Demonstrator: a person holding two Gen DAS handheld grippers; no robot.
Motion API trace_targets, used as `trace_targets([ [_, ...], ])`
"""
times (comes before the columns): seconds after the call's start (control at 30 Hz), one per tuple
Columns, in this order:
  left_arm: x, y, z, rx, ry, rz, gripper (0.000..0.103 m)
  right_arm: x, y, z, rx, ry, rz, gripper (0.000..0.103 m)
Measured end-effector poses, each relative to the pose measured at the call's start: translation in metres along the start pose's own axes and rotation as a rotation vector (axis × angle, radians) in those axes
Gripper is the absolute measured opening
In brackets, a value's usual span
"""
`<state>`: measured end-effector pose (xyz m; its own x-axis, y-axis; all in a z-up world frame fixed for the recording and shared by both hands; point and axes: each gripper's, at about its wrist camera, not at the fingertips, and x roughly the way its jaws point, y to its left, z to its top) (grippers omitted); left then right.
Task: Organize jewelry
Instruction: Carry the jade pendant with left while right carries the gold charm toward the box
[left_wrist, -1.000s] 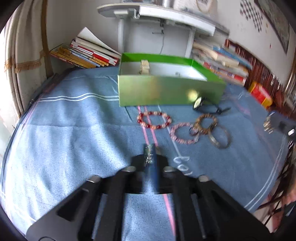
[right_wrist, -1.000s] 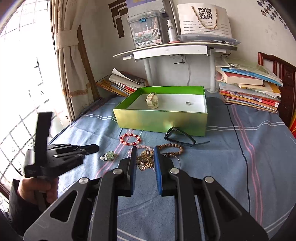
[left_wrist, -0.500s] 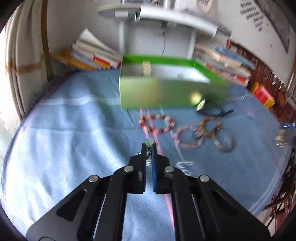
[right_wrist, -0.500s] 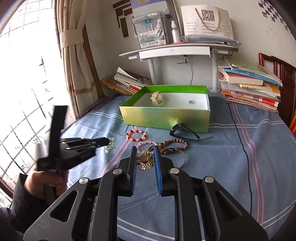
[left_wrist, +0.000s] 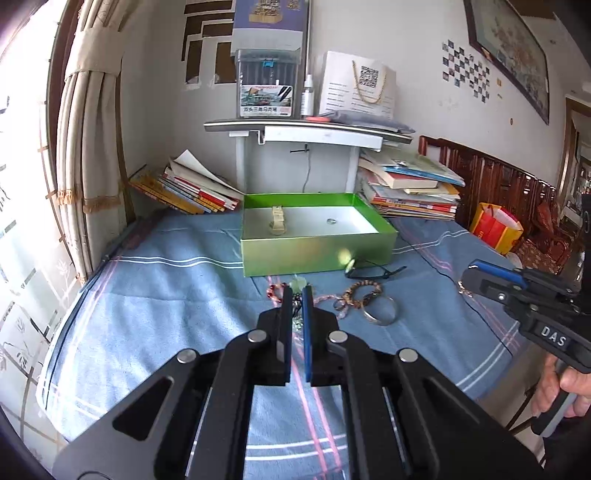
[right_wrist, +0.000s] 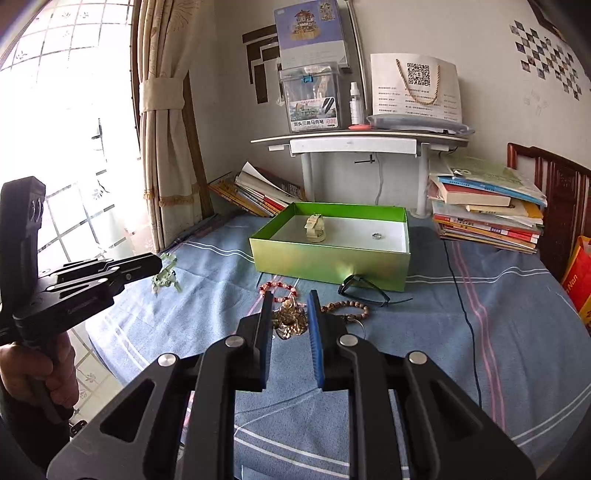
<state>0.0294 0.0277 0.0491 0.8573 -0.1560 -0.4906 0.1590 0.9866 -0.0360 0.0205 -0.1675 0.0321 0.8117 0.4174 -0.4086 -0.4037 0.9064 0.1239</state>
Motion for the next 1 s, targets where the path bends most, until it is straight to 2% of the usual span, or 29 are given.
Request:
trace_targets([
  [0.7, -0.008, -0.012, -0.002, 0.010, 0.010, -0.014, 0.005, -0.021, -0.010, -0.003, 0.019, -0.020, -0.020, 0.018],
  [1.0, 0.024, -0.009, 0.011, -0.009, 0.033, -0.026, 0.005, 0.001, -0.029, 0.009, 0.035, -0.008, -0.023, 0.018],
])
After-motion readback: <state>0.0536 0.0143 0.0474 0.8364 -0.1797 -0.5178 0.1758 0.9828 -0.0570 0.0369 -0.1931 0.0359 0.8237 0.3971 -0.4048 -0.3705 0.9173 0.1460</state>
